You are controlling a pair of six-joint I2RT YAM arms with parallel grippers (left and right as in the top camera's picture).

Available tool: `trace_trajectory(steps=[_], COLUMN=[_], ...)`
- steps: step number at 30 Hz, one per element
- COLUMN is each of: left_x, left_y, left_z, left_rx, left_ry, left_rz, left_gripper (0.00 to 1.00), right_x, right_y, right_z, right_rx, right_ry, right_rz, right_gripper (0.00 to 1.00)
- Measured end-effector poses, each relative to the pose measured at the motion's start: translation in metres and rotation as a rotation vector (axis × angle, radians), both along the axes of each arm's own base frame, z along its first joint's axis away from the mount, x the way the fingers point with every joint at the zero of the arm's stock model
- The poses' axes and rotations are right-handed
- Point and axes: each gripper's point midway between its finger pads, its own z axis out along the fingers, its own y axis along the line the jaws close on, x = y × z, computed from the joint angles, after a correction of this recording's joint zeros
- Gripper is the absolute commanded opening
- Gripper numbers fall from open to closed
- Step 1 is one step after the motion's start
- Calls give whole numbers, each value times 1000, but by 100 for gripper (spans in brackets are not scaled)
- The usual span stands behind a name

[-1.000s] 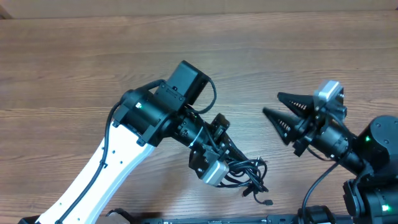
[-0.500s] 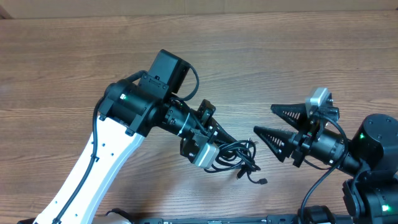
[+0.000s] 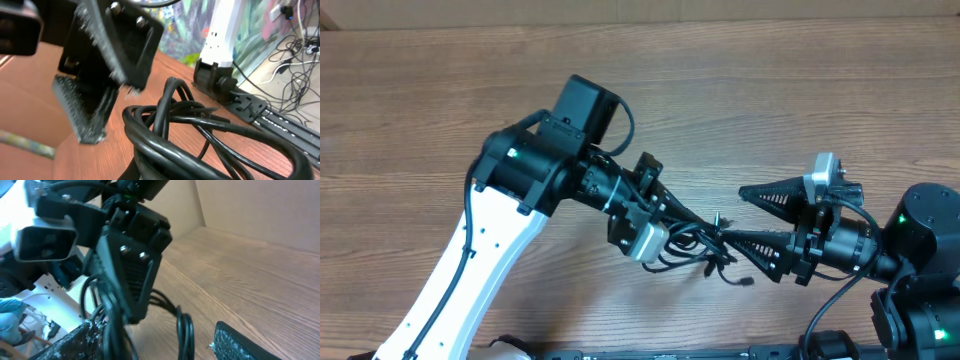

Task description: Untangle cables

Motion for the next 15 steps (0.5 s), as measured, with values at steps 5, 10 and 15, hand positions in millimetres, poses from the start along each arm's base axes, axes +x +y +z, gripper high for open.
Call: trace_trajectory(steps=[5,10,15], left_x=[3,2,2], left_y=[2,2,-1], left_z=[1,3,12], left_rx=[-6,-18,-68], left_ry=[3,8,-6], left_rz=[11,5,-15], left_gripper=[4,4,4], right_x=[-2,-2,-3], right_y=[1,1,1], right_z=[1,1,1], right_rx=[4,7,8], right_ry=[-1,1,2], right_rz=[12,15,19], right_gripper=[74,79,79])
